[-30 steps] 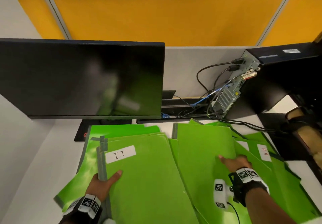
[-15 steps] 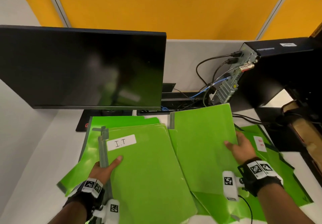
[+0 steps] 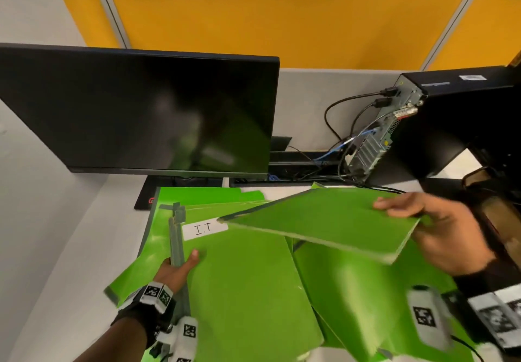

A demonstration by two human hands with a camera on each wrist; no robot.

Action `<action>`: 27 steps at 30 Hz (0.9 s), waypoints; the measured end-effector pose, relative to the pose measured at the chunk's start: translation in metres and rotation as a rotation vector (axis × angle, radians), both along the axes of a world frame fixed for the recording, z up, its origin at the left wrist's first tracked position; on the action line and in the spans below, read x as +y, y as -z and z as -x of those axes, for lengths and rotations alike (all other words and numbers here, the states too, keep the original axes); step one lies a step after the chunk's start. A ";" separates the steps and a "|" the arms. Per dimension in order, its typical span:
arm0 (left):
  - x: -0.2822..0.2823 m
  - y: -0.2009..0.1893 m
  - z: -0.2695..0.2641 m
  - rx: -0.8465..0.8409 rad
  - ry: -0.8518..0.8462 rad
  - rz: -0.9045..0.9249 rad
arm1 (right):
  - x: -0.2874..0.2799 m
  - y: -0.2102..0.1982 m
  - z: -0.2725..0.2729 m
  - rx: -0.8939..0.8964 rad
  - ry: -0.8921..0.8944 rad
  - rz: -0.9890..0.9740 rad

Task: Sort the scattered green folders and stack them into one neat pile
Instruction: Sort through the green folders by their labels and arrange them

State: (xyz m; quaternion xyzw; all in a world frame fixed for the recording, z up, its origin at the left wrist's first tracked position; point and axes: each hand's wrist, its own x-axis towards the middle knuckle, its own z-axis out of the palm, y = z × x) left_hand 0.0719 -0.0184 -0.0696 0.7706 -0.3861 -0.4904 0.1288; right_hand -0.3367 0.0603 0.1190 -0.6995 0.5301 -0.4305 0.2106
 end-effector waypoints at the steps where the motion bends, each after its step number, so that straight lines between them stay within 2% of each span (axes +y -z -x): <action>1: 0.000 0.001 -0.002 0.008 0.014 -0.001 | -0.002 0.012 -0.009 0.073 -0.033 0.036; 4: 0.002 0.002 -0.004 0.034 0.020 0.006 | -0.006 0.062 -0.031 0.430 -0.144 0.129; 6: 0.003 -0.001 -0.002 0.050 0.016 0.029 | -0.005 0.099 -0.038 0.566 -0.175 0.035; 10: 0.005 0.000 -0.004 0.094 0.013 0.052 | -0.008 0.148 -0.048 0.541 -0.153 -0.224; 13: 0.007 0.004 -0.006 0.102 0.007 0.077 | -0.013 0.164 -0.063 0.520 -0.312 -0.284; 17: 0.007 0.007 -0.013 0.110 0.047 0.051 | -0.026 0.159 -0.070 0.718 -0.441 -0.367; 19: 0.007 0.006 -0.014 0.109 0.051 0.023 | -0.031 0.157 -0.072 0.823 -0.328 -0.358; 21: 0.008 0.005 -0.013 0.098 0.063 0.020 | -0.035 0.158 -0.079 0.746 -0.014 -0.389; 22: 0.008 0.004 -0.012 0.095 0.066 0.022 | -0.036 0.161 -0.083 0.616 0.148 -0.463; 23: 0.008 0.004 -0.012 0.098 0.065 0.029 | -0.036 0.162 -0.090 0.404 0.256 -0.589; 24: 0.009 0.003 -0.011 0.103 0.064 0.032 | -0.037 0.166 -0.097 0.237 0.303 -0.708; 25: 0.009 0.003 -0.011 0.114 0.055 0.034 | -0.038 0.171 -0.106 0.169 0.304 -0.774; 27: 0.009 0.001 -0.010 0.146 0.031 0.038 | -0.037 0.184 -0.120 0.214 0.248 -0.832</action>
